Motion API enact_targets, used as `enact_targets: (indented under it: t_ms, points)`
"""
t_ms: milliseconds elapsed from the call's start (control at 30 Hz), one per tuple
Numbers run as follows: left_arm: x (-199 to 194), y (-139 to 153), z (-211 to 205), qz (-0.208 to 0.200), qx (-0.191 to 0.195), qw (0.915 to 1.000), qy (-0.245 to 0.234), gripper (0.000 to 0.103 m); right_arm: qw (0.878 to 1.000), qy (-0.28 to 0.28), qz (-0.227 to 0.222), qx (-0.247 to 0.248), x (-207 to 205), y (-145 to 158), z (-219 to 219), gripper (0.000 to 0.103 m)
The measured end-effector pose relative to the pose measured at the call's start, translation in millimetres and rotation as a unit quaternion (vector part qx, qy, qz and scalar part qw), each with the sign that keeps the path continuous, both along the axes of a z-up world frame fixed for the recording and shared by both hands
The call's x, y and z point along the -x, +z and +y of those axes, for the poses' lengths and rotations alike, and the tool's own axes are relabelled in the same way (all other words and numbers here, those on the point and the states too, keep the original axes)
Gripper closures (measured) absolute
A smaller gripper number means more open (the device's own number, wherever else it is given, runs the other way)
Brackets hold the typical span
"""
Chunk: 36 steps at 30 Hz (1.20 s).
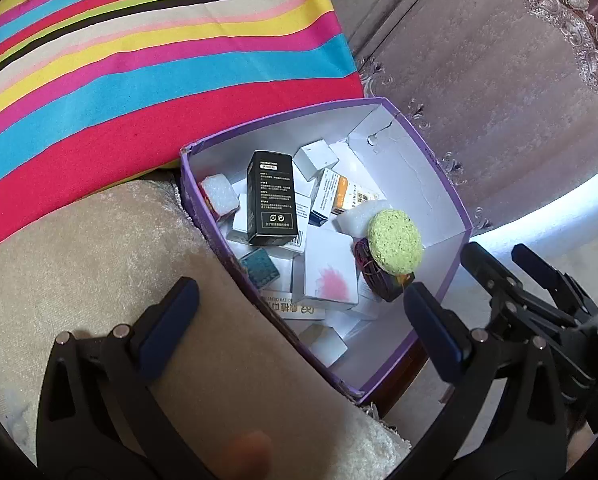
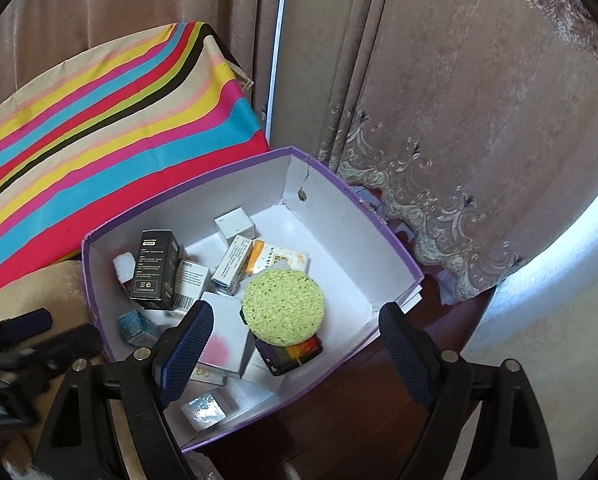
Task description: Organize objects
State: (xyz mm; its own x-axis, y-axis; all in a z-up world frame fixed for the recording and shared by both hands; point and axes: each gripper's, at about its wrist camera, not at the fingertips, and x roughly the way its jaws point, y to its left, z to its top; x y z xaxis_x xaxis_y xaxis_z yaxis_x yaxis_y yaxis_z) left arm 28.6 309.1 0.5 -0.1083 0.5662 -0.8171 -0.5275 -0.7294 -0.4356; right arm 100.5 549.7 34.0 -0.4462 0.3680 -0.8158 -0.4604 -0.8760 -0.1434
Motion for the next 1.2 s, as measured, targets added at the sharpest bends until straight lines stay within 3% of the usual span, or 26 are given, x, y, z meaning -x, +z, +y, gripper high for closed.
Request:
enact_targets:
  t_ms: [367,1200]
  points:
    - [0.0,-1.2,2.0,0.0,0.006,1.0,0.005,0.001,1.0,0.007,0.003,0.01,-11.1,10.6,-1.0,0.017]
    - [0.0,-3.2,5.8,0.001,0.013,0.9998,0.011,0.001,1.0,0.013,-0.01,0.004,-8.0,1.3,-8.2,0.017]
